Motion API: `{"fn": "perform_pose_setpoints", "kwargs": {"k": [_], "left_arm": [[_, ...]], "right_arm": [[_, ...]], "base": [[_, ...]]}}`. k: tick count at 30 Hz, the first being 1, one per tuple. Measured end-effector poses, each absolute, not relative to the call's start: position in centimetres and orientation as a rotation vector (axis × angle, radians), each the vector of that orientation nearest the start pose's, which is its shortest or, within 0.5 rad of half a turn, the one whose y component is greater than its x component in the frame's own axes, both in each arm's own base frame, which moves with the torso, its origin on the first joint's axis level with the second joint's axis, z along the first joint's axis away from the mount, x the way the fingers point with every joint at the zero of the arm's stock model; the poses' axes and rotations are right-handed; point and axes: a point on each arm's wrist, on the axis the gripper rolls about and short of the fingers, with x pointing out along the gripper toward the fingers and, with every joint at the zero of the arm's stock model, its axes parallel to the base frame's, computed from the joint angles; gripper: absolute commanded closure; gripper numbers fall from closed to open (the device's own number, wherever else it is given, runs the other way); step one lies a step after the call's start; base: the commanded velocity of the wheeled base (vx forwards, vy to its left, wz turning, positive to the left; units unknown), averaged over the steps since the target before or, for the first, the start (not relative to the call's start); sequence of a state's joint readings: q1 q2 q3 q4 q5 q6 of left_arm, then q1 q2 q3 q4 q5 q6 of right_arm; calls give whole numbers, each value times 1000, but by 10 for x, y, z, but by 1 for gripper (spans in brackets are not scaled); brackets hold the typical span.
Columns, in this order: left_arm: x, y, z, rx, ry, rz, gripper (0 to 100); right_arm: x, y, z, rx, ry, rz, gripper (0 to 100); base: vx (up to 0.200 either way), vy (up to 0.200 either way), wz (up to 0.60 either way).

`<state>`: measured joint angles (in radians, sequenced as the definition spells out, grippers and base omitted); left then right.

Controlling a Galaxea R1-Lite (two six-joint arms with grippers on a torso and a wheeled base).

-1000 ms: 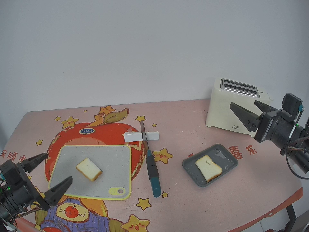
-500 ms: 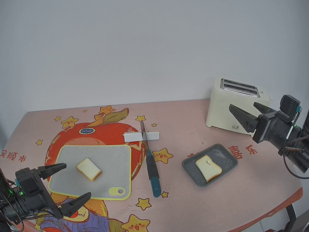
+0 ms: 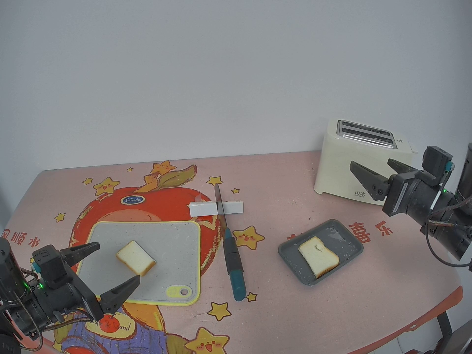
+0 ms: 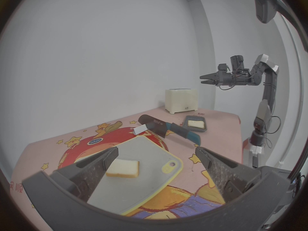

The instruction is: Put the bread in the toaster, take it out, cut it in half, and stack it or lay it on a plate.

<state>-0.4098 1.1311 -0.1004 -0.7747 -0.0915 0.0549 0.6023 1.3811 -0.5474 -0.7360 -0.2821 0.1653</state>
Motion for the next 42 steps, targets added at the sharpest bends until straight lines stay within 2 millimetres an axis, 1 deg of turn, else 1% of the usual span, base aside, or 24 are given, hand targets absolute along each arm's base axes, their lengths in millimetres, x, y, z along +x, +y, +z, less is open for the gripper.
{"fn": "perform_pose_setpoints", "kwargs": {"k": [5,11,14,21,25,26,31,34,38,42], "left_arm": [[118,-52,134,2,272,-408,0],[126,-55,144,-179,288,-293,0],[129,-56,142,-213,357,-243,0],[130,-56,133,-245,582,-141,0],[130,-55,137,-247,678,-93,0],[132,-56,143,-250,698,-73,0],[139,-58,160,-265,665,-49,0],[143,-60,165,-270,649,-43,0],[148,-61,165,-253,644,1,0],[154,-62,160,-224,659,53,0]], "right_arm": [[186,119,204,117,125,305,0],[188,120,200,112,139,300,0],[189,119,199,110,142,294,0],[191,117,200,114,138,281,0],[191,117,201,117,133,276,0],[191,116,202,117,130,274,0],[190,116,202,115,130,274,0],[189,115,201,110,133,273,0],[188,114,197,86,142,274,0],[187,114,195,77,147,274,0]], "base": [[0,0,0],[0,0,0],[0,0,0],[0,0,0],[0,0,0],[0,0,0],[0,0,0],[0,0,0],[0,0,0],[0,0,0]]}}
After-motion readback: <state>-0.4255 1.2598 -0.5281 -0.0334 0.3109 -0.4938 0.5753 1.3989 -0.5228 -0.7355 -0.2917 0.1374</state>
